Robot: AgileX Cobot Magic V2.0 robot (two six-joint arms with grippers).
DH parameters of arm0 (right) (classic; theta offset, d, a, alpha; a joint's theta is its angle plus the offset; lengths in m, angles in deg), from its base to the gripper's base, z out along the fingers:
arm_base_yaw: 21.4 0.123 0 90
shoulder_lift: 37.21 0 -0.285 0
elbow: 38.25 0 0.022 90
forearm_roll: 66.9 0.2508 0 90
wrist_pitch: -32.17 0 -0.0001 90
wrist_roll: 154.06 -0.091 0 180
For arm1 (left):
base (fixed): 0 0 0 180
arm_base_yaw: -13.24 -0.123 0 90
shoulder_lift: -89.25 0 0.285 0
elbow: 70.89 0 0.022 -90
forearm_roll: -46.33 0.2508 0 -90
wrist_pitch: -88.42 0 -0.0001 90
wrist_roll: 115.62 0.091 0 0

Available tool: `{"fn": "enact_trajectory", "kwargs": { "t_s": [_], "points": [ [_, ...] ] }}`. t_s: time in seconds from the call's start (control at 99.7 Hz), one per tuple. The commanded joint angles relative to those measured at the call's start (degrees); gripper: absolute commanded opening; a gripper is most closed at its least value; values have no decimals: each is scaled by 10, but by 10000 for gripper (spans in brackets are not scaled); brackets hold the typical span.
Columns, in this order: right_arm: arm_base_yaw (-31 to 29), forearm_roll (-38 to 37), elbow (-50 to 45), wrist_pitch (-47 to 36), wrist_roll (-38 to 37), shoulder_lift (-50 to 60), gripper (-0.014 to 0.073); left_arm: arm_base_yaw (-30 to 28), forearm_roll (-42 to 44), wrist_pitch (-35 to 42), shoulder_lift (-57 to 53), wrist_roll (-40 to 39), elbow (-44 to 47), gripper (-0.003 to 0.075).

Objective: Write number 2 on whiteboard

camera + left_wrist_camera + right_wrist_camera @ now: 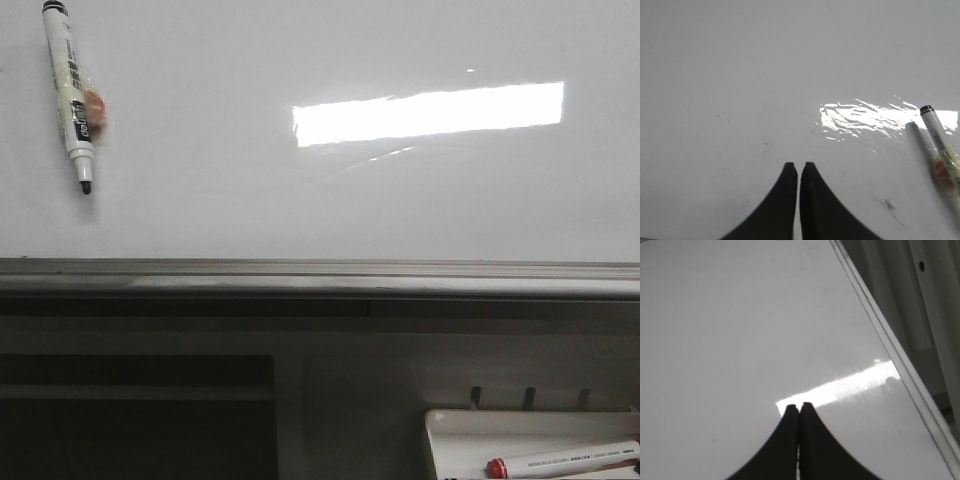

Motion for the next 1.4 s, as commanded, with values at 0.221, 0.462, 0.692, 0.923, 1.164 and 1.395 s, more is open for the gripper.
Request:
{"fn": "enact_trajectory", "kwargs": {
  "t_s": [0.221,0.462,0.692,0.923,1.164,1.395],
  "points": [
    [-3,-3,146,315,6,-9,-61,4,31,-136,25,13,-140,-21],
    [-3,12,281,501,13,-118,-60,14,18,-227,131,15,-261,-17],
    [-3,13,284,484,13,-142,-60,77,-118,-193,203,58,-266,399],
    [-3,18,280,454,13,-142,-60,121,-185,-44,308,57,-246,470],
    [-3,17,280,452,29,-142,-60,271,-212,33,449,58,-246,470],
    [-3,18,280,433,31,-142,-60,399,-184,162,560,58,-246,430]
  ]
}}
